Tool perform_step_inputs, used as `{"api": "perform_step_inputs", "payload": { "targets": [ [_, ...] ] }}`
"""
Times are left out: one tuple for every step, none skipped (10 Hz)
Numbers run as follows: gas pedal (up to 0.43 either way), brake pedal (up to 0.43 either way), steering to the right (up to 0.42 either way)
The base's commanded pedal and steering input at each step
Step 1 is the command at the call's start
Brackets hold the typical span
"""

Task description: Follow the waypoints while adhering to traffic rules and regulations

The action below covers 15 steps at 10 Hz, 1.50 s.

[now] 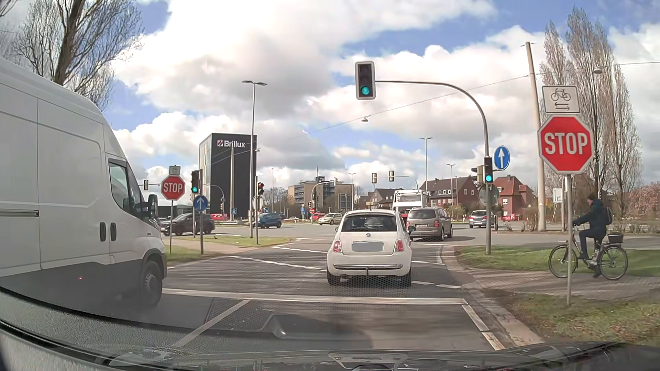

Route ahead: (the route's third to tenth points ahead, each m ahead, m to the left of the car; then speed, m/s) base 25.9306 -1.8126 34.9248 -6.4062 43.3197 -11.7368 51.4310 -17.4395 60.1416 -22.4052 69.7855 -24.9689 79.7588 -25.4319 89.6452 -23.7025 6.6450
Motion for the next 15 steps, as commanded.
{"api": "perform_step_inputs", "payload": {
  "targets": [
    [0.197,0.0,0.062],
    [0.197,0.0,0.063],
    [0.189,0.0,0.065],
    [0.177,0.0,0.067],
    [0.177,0.0,0.068],
    [0.177,0.0,0.071],
    [0.177,0.0,0.074],
    [0.177,0.0,0.076],
    [0.177,0.0,0.078],
    [0.177,0.0,0.08],
    [0.189,0.0,0.084],
    [0.22,0.0,0.084],
    [0.248,0.0,0.082],
    [0.248,0.0,0.079],
    [0.287,0.0,0.072]
  ]
}}
